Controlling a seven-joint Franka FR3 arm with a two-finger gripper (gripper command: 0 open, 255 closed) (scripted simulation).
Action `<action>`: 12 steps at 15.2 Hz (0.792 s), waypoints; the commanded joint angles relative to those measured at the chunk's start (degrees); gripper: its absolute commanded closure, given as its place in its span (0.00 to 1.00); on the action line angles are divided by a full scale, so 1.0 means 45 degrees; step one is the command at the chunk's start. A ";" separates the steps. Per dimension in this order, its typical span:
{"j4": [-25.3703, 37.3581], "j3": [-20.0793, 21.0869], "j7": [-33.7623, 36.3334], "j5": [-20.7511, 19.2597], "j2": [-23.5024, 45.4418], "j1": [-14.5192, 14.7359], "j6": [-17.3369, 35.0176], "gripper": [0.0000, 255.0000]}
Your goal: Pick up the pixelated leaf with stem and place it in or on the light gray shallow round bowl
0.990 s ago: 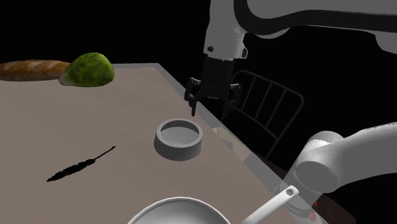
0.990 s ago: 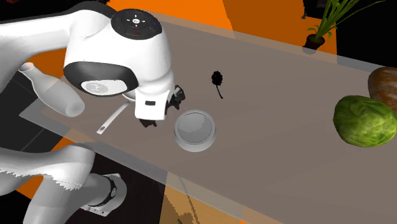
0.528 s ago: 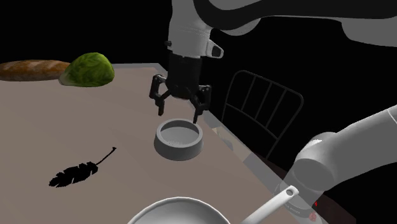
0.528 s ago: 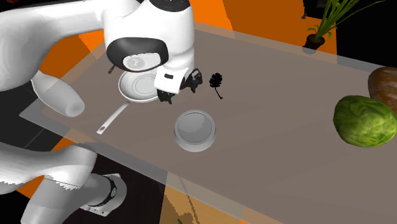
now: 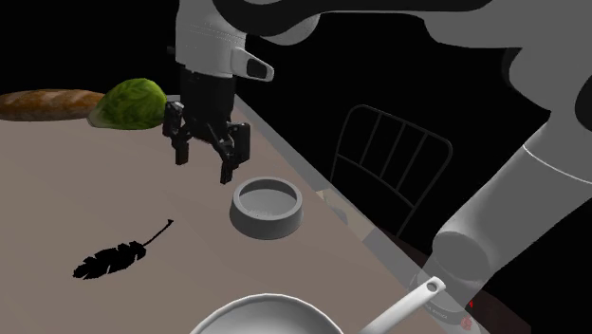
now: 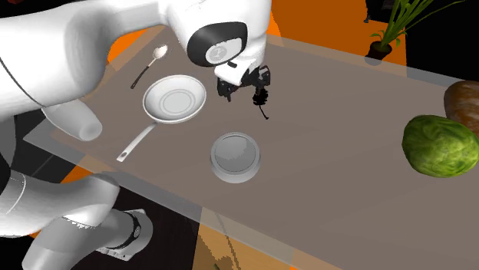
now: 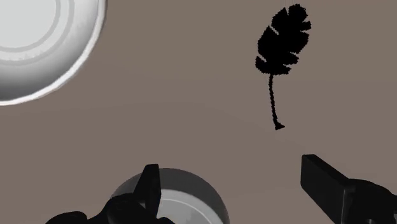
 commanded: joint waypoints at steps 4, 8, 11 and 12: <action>0.2971 0.1129 0.4421 -0.3376 0.3901 0.0746 0.0051 0.00; 0.6091 0.0334 0.7000 -0.5670 0.6709 0.2923 -0.0763 0.00; 0.6224 0.0131 0.7284 -0.5895 0.7048 0.3220 -0.0568 0.00; 0.6046 0.0126 0.7293 -0.5896 0.7049 0.3196 -0.0395 0.00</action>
